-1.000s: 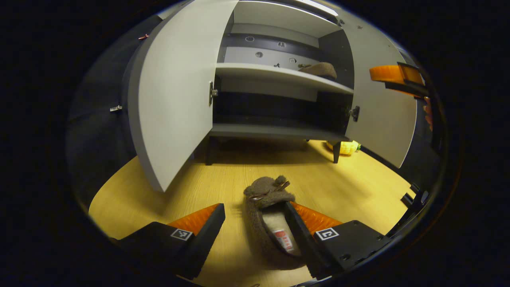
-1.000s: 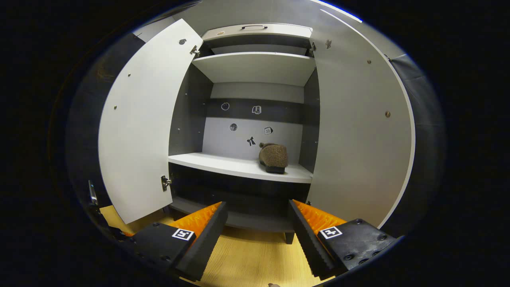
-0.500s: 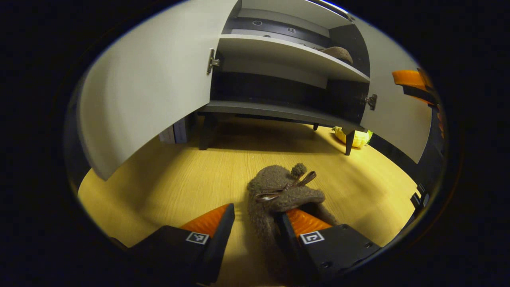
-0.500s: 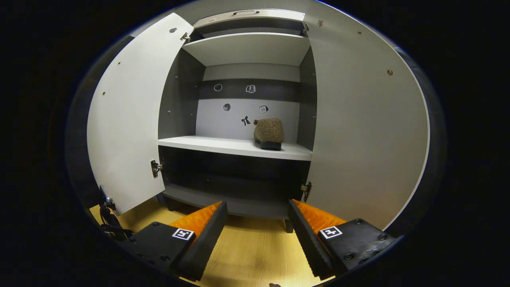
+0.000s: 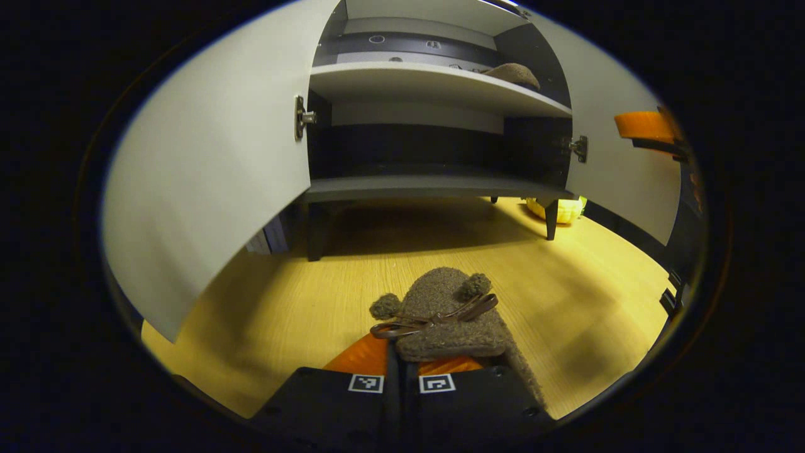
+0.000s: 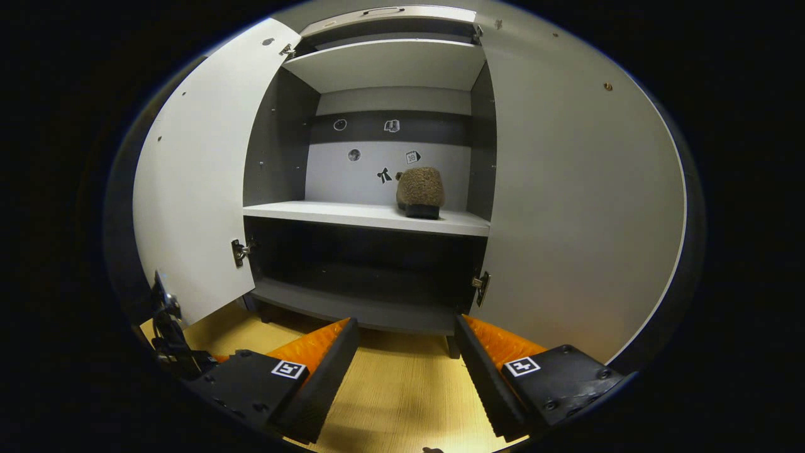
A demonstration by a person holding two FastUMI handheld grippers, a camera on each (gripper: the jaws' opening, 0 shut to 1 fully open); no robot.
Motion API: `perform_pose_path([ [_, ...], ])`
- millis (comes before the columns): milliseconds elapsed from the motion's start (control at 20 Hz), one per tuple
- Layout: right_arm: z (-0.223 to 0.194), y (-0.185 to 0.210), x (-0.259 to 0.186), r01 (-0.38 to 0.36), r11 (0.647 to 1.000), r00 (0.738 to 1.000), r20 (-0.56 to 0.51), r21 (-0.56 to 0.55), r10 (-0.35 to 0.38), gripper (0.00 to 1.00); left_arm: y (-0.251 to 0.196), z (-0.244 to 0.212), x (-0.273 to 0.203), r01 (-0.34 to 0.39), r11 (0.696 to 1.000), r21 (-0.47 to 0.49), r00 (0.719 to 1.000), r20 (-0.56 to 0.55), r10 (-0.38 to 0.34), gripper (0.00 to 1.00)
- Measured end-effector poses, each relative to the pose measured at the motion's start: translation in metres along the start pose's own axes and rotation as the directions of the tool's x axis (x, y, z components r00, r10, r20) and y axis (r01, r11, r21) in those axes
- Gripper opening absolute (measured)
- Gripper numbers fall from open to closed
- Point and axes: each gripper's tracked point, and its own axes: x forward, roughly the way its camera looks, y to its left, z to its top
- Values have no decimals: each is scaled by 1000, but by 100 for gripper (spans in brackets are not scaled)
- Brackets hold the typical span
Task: Grab one shoe with the right hand and put it into the shoe cabinet, grab the other shoe with the left hand and put it into the shoe cabinet; then close the right door with the right hand and the left door with the left hand.
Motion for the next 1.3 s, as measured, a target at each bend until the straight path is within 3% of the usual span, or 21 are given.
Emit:
perform_pose_path([
  [300, 43, 9, -8, -15, 999, 1000, 14, 35, 14, 99, -7, 130, -85, -15, 1000, -14, 987, 161, 17, 6],
  [500, 85, 20, -8, -71, 998, 996, 58, 0, 71, 98, -15, 216, -127, -39, 999, 3, 964, 262, 37, 6],
  [600, 109, 21, -3, -110, 994, 990, 90, -14, 110, 98, -21, 253, -133, -34, 999, -34, 955, 294, 43, 6],
  [750, 142, 29, 2, -213, 977, 966, 146, -12, 213, 98, -25, 306, -126, -48, 994, -95, 942, 327, 77, 6],
  [950, 172, 37, 11, -314, 947, 924, 209, -67, 321, 98, -15, 364, -100, -157, 985, -77, 908, 381, 175, 6],
  [1300, 187, 50, 18, -410, 910, 886, 208, -68, 415, 98, -1, 429, -3, -135, 987, -89, 924, 348, 158, 6],
])
